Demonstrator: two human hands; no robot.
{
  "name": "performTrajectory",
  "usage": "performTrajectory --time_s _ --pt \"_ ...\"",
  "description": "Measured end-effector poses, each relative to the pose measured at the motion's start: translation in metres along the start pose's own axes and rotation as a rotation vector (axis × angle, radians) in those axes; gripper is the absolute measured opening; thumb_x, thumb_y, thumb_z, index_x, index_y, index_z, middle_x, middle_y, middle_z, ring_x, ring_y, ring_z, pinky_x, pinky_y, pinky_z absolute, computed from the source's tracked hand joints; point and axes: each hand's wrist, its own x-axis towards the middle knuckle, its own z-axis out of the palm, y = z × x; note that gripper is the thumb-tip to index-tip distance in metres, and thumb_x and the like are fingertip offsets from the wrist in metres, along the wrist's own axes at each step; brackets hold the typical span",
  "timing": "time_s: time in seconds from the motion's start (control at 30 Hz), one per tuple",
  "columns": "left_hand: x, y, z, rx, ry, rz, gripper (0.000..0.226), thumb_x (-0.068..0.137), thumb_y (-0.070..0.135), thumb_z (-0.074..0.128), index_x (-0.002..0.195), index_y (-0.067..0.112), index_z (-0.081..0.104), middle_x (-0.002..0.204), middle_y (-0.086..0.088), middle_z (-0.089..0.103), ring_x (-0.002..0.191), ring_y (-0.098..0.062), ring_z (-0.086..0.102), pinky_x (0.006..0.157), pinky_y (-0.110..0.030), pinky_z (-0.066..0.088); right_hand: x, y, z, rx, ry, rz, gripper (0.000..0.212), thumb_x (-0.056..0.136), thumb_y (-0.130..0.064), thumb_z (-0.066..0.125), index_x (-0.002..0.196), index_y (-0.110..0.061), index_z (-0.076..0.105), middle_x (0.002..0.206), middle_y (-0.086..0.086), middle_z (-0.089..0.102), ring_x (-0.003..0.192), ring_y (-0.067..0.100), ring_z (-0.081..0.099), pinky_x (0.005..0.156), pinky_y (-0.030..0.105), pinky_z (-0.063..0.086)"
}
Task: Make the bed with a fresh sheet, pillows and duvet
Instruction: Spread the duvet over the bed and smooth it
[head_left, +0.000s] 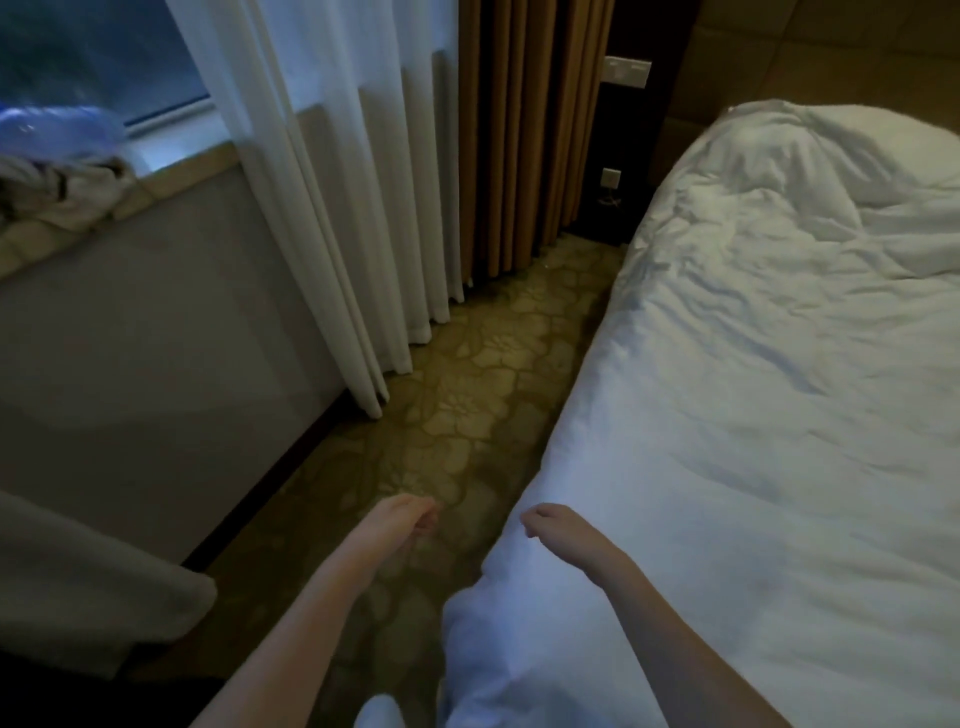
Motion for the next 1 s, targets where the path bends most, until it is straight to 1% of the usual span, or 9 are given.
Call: performTrajectory --time_s 0.13,0.2,0.3,0.37,0.5,0.63,0.73,0.9,1.0 --pt "0.032 0.012 -0.039 -0.071 0.024 -0.037 0.026 0.1 0.025 0.046 0.112 0.007 0.061 0.109 -0.011 0.065 0.104 -0.024 0.061 0.085 -0.035 0.047 0.023 -0.058 -0.003 0.065 0.018 -0.025 0.033 0.101 -0.032 0.041 0.119 -0.012 0.06 0.118 0.012 0.06 0.108 0.022 0.056 0.089 0.028 0.042" --pt "0.045 0.016 -0.054 -0.061 0.022 -0.057 0.024 0.1 0.024 0.046 0.111 0.009 0.06 0.107 -0.01 0.064 0.1 -0.023 0.061 0.078 -0.032 0.047 0.037 -0.084 -0.006 0.107 0.029 -0.045 0.031 0.101 -0.033 0.042 0.118 -0.015 0.059 0.112 0.006 0.059 0.11 0.019 0.056 0.094 0.029 0.043" --pt "0.067 0.023 -0.079 -0.042 -0.029 -0.091 0.022 0.101 0.023 0.044 0.109 0.01 0.059 0.108 -0.01 0.064 0.101 -0.023 0.06 0.077 -0.032 0.046 0.064 -0.12 -0.015 0.145 0.054 -0.086 0.02 0.102 -0.033 0.041 0.108 -0.022 0.057 0.098 -0.006 0.056 0.088 0.003 0.052 0.078 0.02 0.043" --pt "0.091 0.031 -0.095 -0.024 -0.078 -0.134 0.022 0.101 0.024 0.044 0.109 0.01 0.06 0.111 -0.011 0.064 0.101 -0.022 0.06 0.075 -0.031 0.046 0.086 -0.141 -0.023 0.167 0.07 -0.084 0.021 0.102 -0.033 0.041 0.108 -0.022 0.058 0.095 -0.009 0.055 0.083 0.0 0.05 0.071 0.017 0.039" --pt "0.149 0.064 -0.131 0.025 -0.112 -0.115 0.027 0.1 0.025 0.045 0.116 0.008 0.059 0.109 -0.01 0.064 0.103 -0.023 0.06 0.094 -0.038 0.047 0.128 -0.179 -0.032 0.226 0.133 -0.074 0.029 0.102 -0.033 0.041 0.12 -0.018 0.058 0.097 -0.01 0.057 0.088 0.001 0.052 0.068 0.015 0.038" --pt "0.198 0.122 -0.158 -0.004 -0.14 -0.077 0.029 0.102 0.022 0.041 0.122 0.006 0.056 0.113 -0.007 0.063 0.104 -0.021 0.058 0.093 -0.036 0.043 0.159 -0.2 -0.029 0.358 0.158 0.0 0.028 0.102 -0.031 0.041 0.123 -0.02 0.055 0.107 -0.005 0.057 0.099 0.009 0.055 0.08 0.022 0.043" --pt "0.233 0.169 -0.166 0.019 -0.201 -0.012 0.029 0.101 0.024 0.043 0.12 0.008 0.057 0.108 -0.005 0.065 0.1 -0.018 0.061 0.088 -0.033 0.047 0.178 -0.201 -0.026 0.455 0.157 0.062 0.015 0.102 -0.031 0.041 0.107 -0.027 0.056 0.113 -0.001 0.058 0.101 0.008 0.055 0.091 0.027 0.043" --pt "0.287 0.238 -0.158 0.103 -0.323 0.033 0.028 0.102 0.026 0.042 0.113 0.009 0.061 0.1 -0.002 0.068 0.093 -0.016 0.064 0.083 -0.031 0.048 0.209 -0.197 -0.03 0.581 0.189 0.19 0.018 0.102 -0.032 0.041 0.106 -0.027 0.058 0.115 0.0 0.061 0.102 0.01 0.058 0.075 0.02 0.044" --pt "0.326 0.276 -0.14 0.138 -0.372 0.063 0.029 0.102 0.026 0.042 0.113 0.008 0.061 0.1 -0.004 0.068 0.093 -0.017 0.065 0.086 -0.034 0.049 0.241 -0.194 -0.047 0.624 0.221 0.254 0.018 0.102 -0.032 0.042 0.105 -0.026 0.059 0.108 -0.003 0.063 0.098 0.01 0.06 0.07 0.02 0.043"
